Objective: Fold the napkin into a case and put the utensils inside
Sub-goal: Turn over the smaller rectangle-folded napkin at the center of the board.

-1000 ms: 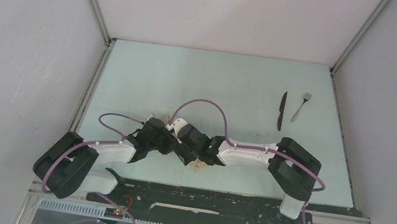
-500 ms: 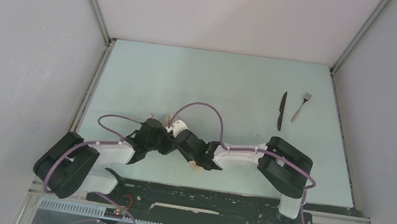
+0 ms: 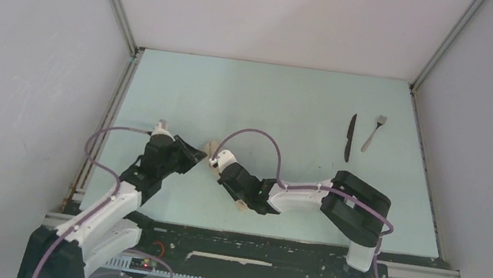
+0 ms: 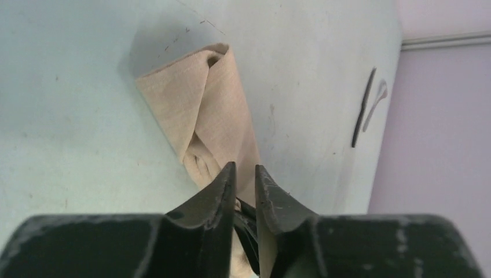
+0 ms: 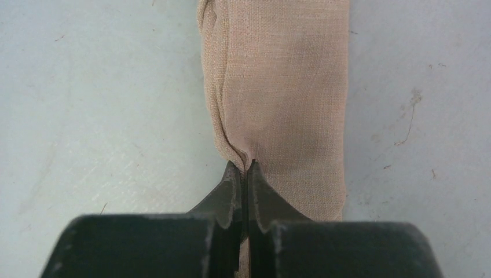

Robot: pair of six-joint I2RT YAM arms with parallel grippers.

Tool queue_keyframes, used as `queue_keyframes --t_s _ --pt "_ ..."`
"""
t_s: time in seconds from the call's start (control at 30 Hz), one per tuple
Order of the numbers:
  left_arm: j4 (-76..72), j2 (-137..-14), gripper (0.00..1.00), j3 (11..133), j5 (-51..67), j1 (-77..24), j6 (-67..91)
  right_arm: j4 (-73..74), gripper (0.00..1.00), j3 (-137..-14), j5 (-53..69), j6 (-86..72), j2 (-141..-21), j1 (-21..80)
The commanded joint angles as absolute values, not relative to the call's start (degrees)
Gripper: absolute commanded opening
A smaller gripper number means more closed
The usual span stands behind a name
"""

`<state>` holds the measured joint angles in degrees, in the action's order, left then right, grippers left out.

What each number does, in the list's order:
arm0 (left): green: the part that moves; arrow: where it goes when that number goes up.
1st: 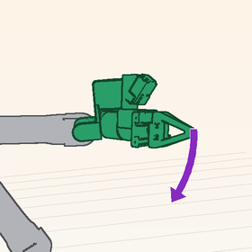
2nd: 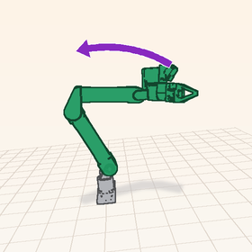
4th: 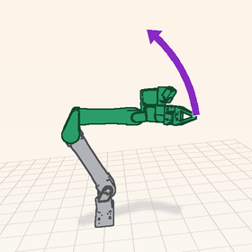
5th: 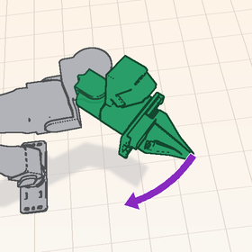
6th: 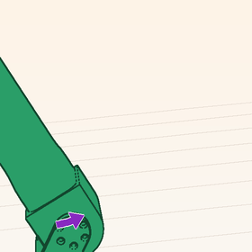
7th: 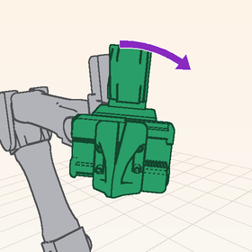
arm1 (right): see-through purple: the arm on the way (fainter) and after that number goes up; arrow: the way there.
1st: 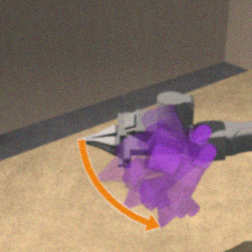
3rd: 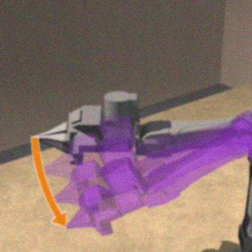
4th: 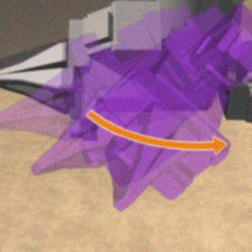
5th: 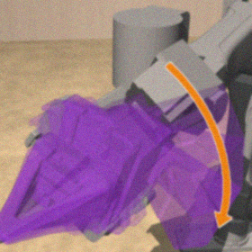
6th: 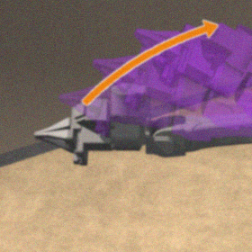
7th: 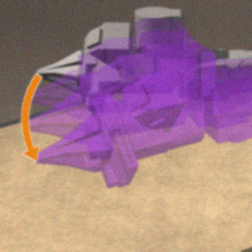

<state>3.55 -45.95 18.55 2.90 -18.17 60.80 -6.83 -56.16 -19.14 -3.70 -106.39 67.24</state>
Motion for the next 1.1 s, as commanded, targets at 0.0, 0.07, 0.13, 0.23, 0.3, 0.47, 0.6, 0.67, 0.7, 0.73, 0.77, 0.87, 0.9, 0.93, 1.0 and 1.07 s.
queue_keyframes --t_s 0.0,0.07,0.13,0.23,0.3,0.47,0.6,0.67,0.7,0.73,0.77,0.87,0.9,0.93,1.0,1.07 --pt "2.7 -56.0 0.16 24.4 7.6 -17.5 55.2 -6.6 0.00 -54.4 -14.6 -4.6 -106.0 67.3" --pt "-3.3 -59.9 0.10 24.8 10.1 -17.6 55.9 -6.6 0.00 -54.4 -13.9 -4.8 -106.2 67.0" --pt "-7.6 -63.0 0.07 24.8 11.0 -17.6 56.5 -6.6 0.00 -54.4 -13.4 -4.9 -106.1 66.8" --pt "-11.6 -68.4 0.05 26.0 12.6 -17.7 55.7 -6.5 0.00 -54.4 -12.9 -5.0 -105.9 66.6" --pt "-13.3 -72.3 0.04 26.1 13.3 -17.8 55.5 -6.4 0.00 -54.4 -12.4 -5.1 -105.7 66.5" --pt "-10.9 -77.5 0.00 24.3 8.1 -17.4 53.5 -6.0 0.00 -54.4 -10.8 -5.1 -105.1 66.1" --pt "-5.7 -80.7 0.00 24.0 3.7 -15.7 50.4 -5.2 0.00 -54.5 -8.7 -5.0 -103.8 65.9" --pt "-4.4 -81.2 0.00 23.8 3.0 -14.5 49.3 -4.4 0.00 -55.0 -7.0 -5.2 -103.5 65.5" --pt "-3.6 -80.4 0.00 23.9 2.2 -14.3 48.6 -3.7 0.00 -55.5 -6.4 -5.3 -103.5 65.4" --pt "-2.6 -79.1 0.00 24.2 1.5 -14.2 47.5 -3.1 0.00 -55.9 -5.6 -5.5 -103.7 65.2" --pt "-1.7 -77.8 0.01 25.0 1.4 -14.2 46.7 -2.7 0.00 -56.2 -5.0 -5.9 -103.8 65.1" --pt "4.0 -74.2 0.05 29.5 1.8 -14.3 43.6 -2.5 0.00 -56.2 -2.8 -6.9 -104.0 64.8" --pt "5.7 -73.1 0.07 31.2 2.2 -14.2 42.5 -2.8 0.00 -56.3 -2.0 -7.3 -104.0 64.8" --pt "8.2 -71.8 0.11 32.7 2.5 -14.2 41.7 -2.4 0.00 -56.5 -1.4 -7.7 -104.0 64.9" --pt "11.5 -67.2 0.23 35.2 2.8 -14.3 40.9 -1.1 0.00 -57.5 0.3 -9.1 -103.7 64.8" --pt "14.9 -61.2 0.33 37.2 0.9 -14.2 40.5 -0.3 0.00 -58.7 3.5 -11.7 -102.8 64.2"
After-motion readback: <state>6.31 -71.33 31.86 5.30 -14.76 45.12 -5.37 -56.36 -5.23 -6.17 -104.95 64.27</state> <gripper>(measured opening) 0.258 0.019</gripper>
